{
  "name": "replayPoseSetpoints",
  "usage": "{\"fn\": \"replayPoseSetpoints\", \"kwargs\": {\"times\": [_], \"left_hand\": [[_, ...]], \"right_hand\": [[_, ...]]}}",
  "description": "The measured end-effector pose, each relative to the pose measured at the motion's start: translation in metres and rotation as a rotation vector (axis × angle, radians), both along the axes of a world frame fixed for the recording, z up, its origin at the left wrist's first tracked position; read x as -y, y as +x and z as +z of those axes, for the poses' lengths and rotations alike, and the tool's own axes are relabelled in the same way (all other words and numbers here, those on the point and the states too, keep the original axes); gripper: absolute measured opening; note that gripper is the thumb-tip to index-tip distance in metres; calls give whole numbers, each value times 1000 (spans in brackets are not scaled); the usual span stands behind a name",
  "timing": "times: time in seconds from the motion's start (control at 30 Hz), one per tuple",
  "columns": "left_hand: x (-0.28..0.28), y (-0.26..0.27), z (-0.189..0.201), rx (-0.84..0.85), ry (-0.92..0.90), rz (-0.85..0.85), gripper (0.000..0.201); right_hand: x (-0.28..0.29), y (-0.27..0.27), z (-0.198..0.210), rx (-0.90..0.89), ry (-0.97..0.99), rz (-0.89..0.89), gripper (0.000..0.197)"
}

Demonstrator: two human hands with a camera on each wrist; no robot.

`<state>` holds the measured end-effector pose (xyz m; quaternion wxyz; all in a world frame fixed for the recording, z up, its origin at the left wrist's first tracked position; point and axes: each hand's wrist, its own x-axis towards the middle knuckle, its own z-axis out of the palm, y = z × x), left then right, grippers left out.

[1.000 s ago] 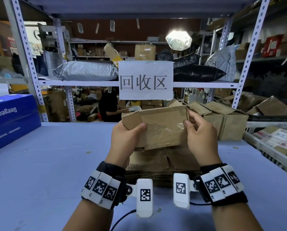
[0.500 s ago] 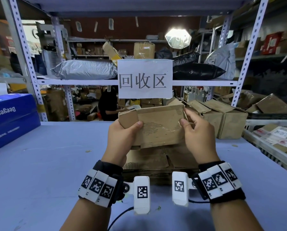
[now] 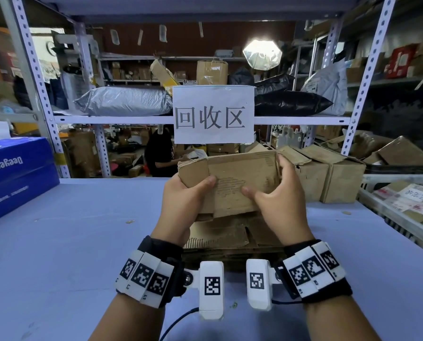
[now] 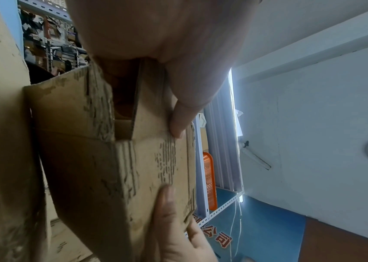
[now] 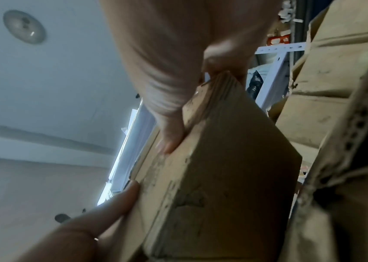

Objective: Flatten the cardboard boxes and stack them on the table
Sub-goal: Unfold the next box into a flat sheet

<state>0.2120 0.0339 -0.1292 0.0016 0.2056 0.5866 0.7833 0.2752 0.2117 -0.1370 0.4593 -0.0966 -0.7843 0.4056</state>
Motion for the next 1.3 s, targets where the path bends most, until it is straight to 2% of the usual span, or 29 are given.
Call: {"fn": "replayPoseSetpoints", "kwargs": {"times": [0.13,0.27,0.33,0.4,0.43,0.53,0.6,0.7,0.83,0.93,1.0,1.07,1.17,1.2,1.3], "left_hand": [[1,0,0,4,-14,8,21],[5,-3,2,-16,-20,25,17],[5,-3,3,-22,-12,26,16],[3,-2,3,-20,-3,31,17],[2,-2,3,-19,0,27,16],[-1,-1,2,-16,15,2,16],[-3,1,0,-11,10,-4,20],[-4,1,-1,6,0,-7,22],[-1,1,0,-1,-2,2,19],[0,1,3,-8,1,-7,17],[-1,3,4,-3,17,-12,17],[-1,4,5,-2,35,-11,19],[-2,4,4,-3,46,-15,16],[-3,4,4,-1,42,-16,16],[-5,4,3,4,36,-25,17]], "right_hand": [[1,-1,0,0,-19,-62,80],[-1,2,3,-86,91,-226,46],[-3,3,4,-111,112,-245,40],[-7,6,5,-81,109,-173,42],[-7,6,5,-37,106,-114,52],[-4,6,2,112,107,-26,101],[-2,2,1,98,70,-43,112],[-2,-3,2,11,17,-75,97],[-2,-4,1,-13,23,-120,74],[-6,-1,4,-89,96,-187,53],[-10,1,6,-104,134,-187,46],[-11,3,6,-62,135,-107,54],[-9,5,3,51,78,19,93],[-8,4,1,46,64,22,100],[-10,-1,1,-38,20,-6,90]]}}
